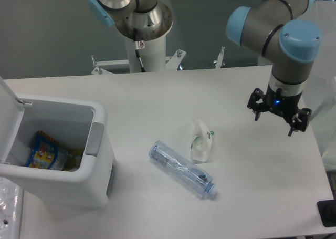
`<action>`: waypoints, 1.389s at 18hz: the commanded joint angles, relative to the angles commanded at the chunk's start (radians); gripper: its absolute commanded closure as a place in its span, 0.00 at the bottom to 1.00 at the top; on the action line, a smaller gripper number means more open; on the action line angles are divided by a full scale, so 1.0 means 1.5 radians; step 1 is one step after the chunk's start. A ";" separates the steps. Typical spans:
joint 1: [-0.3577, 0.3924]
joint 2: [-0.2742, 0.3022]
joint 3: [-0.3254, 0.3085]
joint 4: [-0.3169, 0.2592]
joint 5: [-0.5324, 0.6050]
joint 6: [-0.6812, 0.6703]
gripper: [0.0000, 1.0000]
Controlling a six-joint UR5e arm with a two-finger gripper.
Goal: Place the trash in the trash can
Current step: 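Move the gripper over the crumpled white tissue and lower it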
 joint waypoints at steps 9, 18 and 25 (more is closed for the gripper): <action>-0.034 0.027 -0.069 0.010 -0.054 -0.023 0.00; -0.093 0.048 -0.162 0.029 -0.037 -0.065 0.00; -0.125 0.016 -0.193 0.064 0.050 -0.119 0.00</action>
